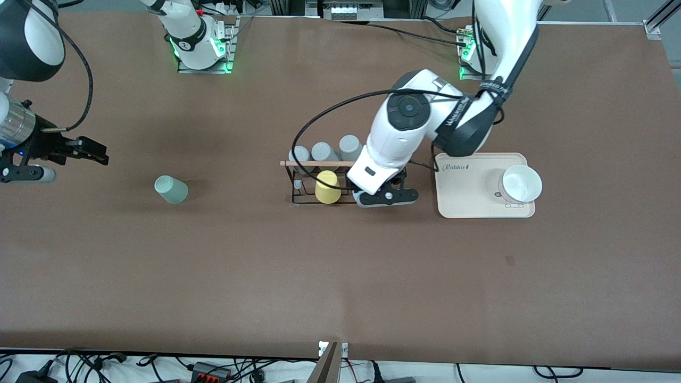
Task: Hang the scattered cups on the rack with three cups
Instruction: 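Carry the blue cup with the left gripper onto the rack beside the yellow cup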
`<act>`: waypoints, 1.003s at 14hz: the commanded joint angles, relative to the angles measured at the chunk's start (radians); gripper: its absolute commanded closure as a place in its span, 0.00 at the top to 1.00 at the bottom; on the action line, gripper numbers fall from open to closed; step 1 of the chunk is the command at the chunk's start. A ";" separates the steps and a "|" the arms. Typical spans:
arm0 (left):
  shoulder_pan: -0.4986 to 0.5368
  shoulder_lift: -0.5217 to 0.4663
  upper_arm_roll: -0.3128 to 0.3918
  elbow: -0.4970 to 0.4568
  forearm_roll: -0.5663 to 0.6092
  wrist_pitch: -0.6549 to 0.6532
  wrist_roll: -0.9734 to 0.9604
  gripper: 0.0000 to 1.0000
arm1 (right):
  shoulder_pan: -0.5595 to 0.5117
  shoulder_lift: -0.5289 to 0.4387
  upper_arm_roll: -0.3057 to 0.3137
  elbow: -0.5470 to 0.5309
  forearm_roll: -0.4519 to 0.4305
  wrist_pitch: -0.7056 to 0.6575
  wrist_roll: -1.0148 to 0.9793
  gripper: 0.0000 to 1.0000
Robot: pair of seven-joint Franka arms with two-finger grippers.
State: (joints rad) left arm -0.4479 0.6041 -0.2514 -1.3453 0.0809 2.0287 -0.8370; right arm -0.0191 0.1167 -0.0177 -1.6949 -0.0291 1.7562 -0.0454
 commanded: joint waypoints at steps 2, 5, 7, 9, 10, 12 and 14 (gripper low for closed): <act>-0.055 0.042 0.011 0.054 0.088 -0.031 -0.088 0.30 | 0.005 0.005 -0.001 0.027 0.000 -0.012 -0.001 1.00; -0.066 0.052 0.006 0.052 0.082 -0.030 -0.090 0.29 | 0.005 0.005 -0.001 0.024 0.000 -0.001 -0.001 1.00; -0.067 0.052 0.001 0.048 0.077 -0.031 -0.091 0.29 | 0.005 0.001 -0.001 0.011 0.000 0.028 0.001 1.00; -0.075 0.052 0.000 0.035 0.077 -0.031 -0.090 0.29 | 0.005 0.000 -0.001 0.008 0.000 0.037 0.001 1.00; -0.081 0.054 0.000 0.032 0.077 -0.031 -0.091 0.29 | 0.005 -0.002 -0.001 0.006 0.000 0.035 0.001 1.00; -0.087 0.057 0.000 0.026 0.076 -0.031 -0.090 0.29 | 0.005 -0.003 -0.001 0.004 0.001 0.035 0.001 1.00; -0.087 0.063 0.000 0.023 0.077 -0.031 -0.088 0.29 | 0.005 -0.003 -0.001 0.003 0.003 0.034 -0.001 1.00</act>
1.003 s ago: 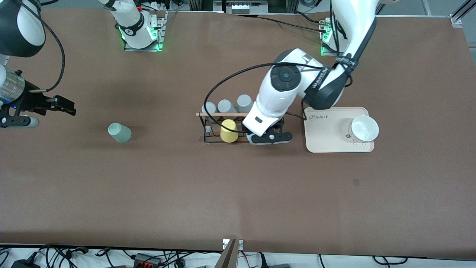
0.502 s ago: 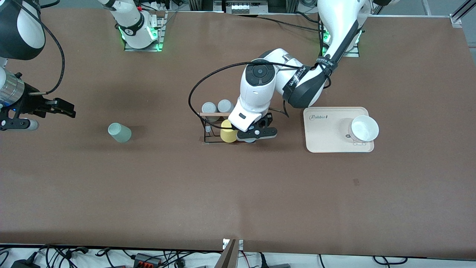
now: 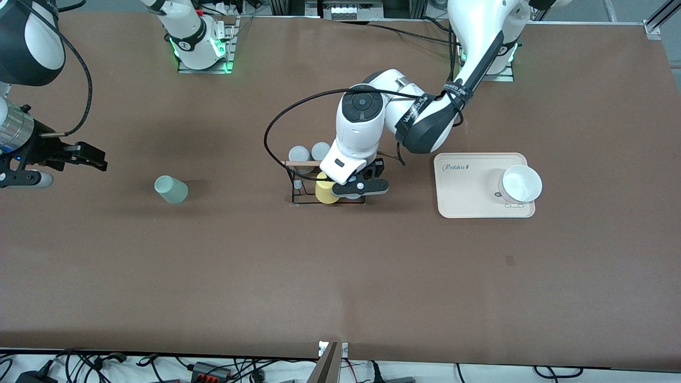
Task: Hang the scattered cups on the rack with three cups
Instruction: 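Carry the blue cup with the left gripper onto the rack beside the yellow cup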
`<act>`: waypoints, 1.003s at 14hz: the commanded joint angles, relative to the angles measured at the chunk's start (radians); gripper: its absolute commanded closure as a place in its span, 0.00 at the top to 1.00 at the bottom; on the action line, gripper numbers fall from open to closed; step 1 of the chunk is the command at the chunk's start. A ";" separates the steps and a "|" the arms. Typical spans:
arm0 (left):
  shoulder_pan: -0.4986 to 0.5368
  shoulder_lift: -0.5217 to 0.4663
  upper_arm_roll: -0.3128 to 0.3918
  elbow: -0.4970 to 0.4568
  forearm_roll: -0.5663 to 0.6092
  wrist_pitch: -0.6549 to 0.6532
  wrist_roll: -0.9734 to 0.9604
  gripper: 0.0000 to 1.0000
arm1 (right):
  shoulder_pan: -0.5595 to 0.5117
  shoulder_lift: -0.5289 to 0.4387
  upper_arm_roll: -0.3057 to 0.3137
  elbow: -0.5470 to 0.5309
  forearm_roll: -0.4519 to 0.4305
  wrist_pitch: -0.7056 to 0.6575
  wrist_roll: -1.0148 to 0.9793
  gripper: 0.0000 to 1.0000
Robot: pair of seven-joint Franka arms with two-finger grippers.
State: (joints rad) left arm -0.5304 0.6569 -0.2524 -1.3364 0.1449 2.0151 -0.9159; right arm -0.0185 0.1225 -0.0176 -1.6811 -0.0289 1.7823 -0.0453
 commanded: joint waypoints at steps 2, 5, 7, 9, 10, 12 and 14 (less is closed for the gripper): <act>-0.005 0.018 0.001 0.013 0.013 -0.016 0.003 0.29 | 0.005 -0.008 -0.001 -0.011 0.003 0.008 -0.001 1.00; -0.008 0.036 -0.001 0.013 0.013 -0.012 0.005 0.29 | 0.005 -0.006 -0.001 -0.011 0.003 0.009 -0.011 1.00; -0.014 0.044 -0.001 0.008 0.018 -0.010 0.006 0.29 | 0.008 -0.007 0.001 -0.012 0.003 0.000 -0.013 1.00; -0.013 0.053 -0.001 0.005 0.018 -0.003 0.035 0.29 | 0.006 -0.007 0.001 -0.014 0.003 -0.001 -0.013 1.00; -0.010 0.053 -0.001 -0.007 0.015 0.029 0.054 0.29 | 0.006 -0.007 -0.001 -0.014 0.001 -0.001 -0.013 1.00; -0.005 0.052 -0.001 -0.038 0.015 0.085 0.057 0.29 | 0.006 -0.006 -0.001 -0.014 0.001 -0.003 -0.013 1.00; -0.005 0.052 -0.001 -0.046 0.015 0.088 0.061 0.35 | 0.003 -0.003 -0.001 -0.012 0.001 -0.013 -0.014 1.00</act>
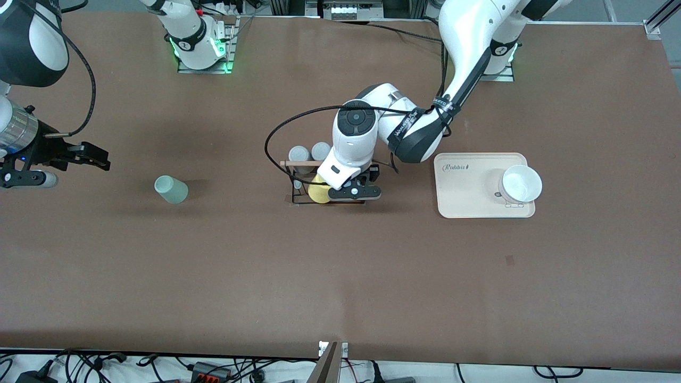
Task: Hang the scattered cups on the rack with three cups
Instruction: 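Open the left gripper to release the blue cup on the rack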
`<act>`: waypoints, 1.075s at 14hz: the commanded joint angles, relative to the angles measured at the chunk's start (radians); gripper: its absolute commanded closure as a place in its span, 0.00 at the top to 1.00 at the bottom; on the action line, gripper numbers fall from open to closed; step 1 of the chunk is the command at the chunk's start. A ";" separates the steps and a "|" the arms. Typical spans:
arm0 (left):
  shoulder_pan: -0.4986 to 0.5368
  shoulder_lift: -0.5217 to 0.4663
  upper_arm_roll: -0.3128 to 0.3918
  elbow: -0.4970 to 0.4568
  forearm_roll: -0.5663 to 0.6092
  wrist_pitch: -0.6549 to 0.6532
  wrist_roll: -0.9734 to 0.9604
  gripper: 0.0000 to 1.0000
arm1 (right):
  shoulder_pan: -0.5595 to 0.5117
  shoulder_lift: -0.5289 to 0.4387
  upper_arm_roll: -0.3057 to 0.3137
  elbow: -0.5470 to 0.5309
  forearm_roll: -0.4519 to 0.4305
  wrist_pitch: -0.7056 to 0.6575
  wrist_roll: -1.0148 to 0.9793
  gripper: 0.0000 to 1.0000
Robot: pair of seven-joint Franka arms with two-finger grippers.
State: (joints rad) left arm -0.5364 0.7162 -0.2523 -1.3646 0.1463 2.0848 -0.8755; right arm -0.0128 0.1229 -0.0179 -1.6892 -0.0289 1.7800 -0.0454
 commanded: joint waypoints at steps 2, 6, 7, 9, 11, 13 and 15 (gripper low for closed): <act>0.004 -0.012 0.001 -0.016 0.022 0.018 0.029 0.89 | -0.004 0.003 -0.001 0.000 0.001 -0.039 -0.014 1.00; 0.021 -0.034 0.001 -0.016 0.022 0.005 0.033 1.00 | -0.001 0.006 -0.001 -0.007 -0.014 -0.028 -0.004 1.00; 0.023 -0.040 0.001 -0.016 0.022 0.003 0.032 1.00 | -0.001 0.006 -0.001 -0.016 -0.013 -0.025 -0.001 1.00; 0.044 -0.076 0.001 -0.010 0.024 -0.044 0.041 1.00 | -0.001 0.004 -0.001 -0.050 -0.012 0.010 -0.001 1.00; 0.078 -0.125 0.002 -0.004 0.024 -0.119 0.110 1.00 | -0.001 0.021 -0.001 -0.058 -0.012 0.012 -0.001 1.00; 0.137 -0.174 0.001 -0.004 0.024 -0.162 0.200 1.00 | 0.000 0.052 -0.001 -0.056 -0.012 0.019 -0.001 1.00; 0.194 -0.222 0.001 -0.002 0.024 -0.222 0.294 1.00 | 0.004 0.081 -0.001 -0.060 -0.012 0.044 0.002 1.00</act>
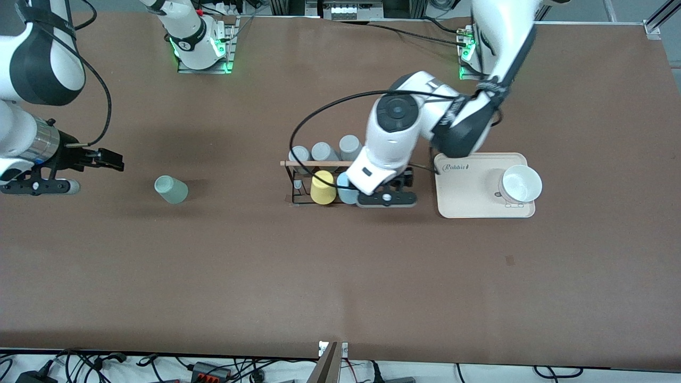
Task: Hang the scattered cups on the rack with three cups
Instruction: 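Open the left gripper to release the blue cup on the rack, then withdraw the left gripper while the right gripper grasps the green cup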
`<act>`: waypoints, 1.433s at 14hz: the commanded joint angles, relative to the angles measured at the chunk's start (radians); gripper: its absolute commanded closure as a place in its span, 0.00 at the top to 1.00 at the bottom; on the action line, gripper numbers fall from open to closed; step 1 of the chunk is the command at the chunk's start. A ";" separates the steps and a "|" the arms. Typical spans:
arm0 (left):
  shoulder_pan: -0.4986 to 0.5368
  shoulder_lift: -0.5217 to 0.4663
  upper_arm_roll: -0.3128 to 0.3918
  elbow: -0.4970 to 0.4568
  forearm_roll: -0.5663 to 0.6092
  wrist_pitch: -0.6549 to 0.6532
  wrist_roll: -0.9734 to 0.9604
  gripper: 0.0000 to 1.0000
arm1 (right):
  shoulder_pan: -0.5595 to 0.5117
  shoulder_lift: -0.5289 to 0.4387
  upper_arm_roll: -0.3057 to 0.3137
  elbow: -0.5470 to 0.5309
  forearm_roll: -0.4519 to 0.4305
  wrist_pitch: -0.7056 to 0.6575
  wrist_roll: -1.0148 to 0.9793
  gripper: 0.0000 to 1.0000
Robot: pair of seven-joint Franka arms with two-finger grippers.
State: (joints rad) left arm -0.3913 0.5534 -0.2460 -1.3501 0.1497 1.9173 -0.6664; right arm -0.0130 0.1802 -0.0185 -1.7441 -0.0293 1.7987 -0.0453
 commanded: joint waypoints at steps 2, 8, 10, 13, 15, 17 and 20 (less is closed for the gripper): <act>0.110 -0.107 -0.006 -0.015 0.021 -0.119 0.192 1.00 | 0.028 0.053 0.000 -0.006 -0.011 0.034 0.007 1.00; 0.366 -0.203 -0.007 -0.014 0.007 -0.219 0.640 1.00 | 0.038 0.096 0.000 -0.174 -0.012 0.235 0.051 1.00; 0.443 -0.223 -0.012 -0.012 -0.005 -0.268 0.711 1.00 | 0.039 0.108 0.000 -0.222 -0.012 0.293 0.082 1.00; 0.473 -0.302 0.008 -0.012 -0.093 -0.407 0.725 1.00 | 0.036 0.172 0.000 -0.227 -0.008 0.333 0.093 1.00; 0.448 -0.415 0.068 -0.148 -0.128 -0.394 0.723 1.00 | 0.036 0.202 0.002 -0.229 0.000 0.341 0.101 1.00; 0.300 -0.536 0.247 -0.332 -0.174 -0.261 0.716 1.00 | 0.036 0.232 0.002 -0.233 0.003 0.379 0.117 1.00; 0.292 -0.598 0.261 -0.408 -0.160 -0.213 0.714 1.00 | 0.036 0.236 0.002 -0.255 0.003 0.395 0.121 1.00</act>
State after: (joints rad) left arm -0.0794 0.0387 -0.0135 -1.6502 -0.0008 1.6560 0.0401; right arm 0.0202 0.4284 -0.0178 -1.9753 -0.0285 2.1767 0.0557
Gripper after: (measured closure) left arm 0.000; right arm 0.000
